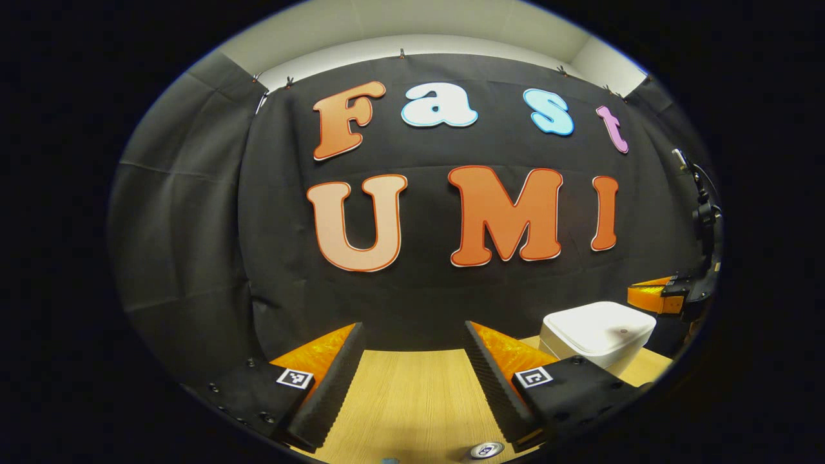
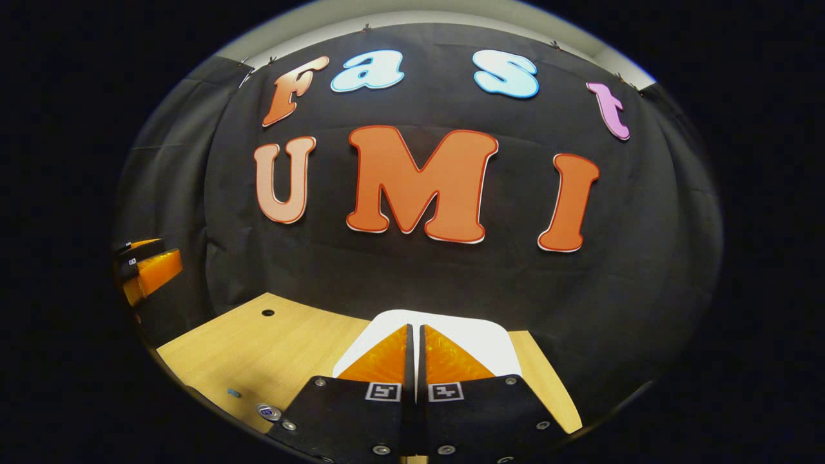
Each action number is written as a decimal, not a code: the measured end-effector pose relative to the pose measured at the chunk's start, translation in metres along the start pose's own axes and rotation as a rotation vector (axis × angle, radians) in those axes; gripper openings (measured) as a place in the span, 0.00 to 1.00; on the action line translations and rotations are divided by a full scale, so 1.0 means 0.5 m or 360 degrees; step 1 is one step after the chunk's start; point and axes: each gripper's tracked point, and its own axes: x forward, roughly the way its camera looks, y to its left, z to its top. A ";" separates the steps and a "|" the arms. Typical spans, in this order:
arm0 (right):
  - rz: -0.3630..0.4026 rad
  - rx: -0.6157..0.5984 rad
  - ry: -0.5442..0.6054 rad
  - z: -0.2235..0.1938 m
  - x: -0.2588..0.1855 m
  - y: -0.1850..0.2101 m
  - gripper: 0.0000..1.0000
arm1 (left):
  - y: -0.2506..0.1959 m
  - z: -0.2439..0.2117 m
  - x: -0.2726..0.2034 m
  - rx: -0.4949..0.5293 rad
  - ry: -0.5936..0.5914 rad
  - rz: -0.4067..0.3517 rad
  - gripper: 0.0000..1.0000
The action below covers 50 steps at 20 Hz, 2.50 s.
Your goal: Press the lid of the desktop garbage bin to open it, pick up the crumpled paper on the desktop and throw it into the bin, then pick up the pop can on the desktop and drop it into the bin, and finally close the garbage bin lid.
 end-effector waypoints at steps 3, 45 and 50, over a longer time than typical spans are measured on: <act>0.0011 0.0039 0.0106 -0.042 0.011 -0.004 0.01 | 0.007 -0.009 -0.003 0.0006 0.0025 0.0020 0.98; 0.0509 -0.0173 -0.0118 -0.019 -0.040 0.226 0.86 | 0.048 -0.313 -0.039 -0.0009 0.0594 -0.0071 0.98; 0.0636 -0.0161 0.0005 -0.092 -0.044 0.292 0.90 | 0.051 -0.399 -0.057 -0.0008 0.0746 -0.0102 1.00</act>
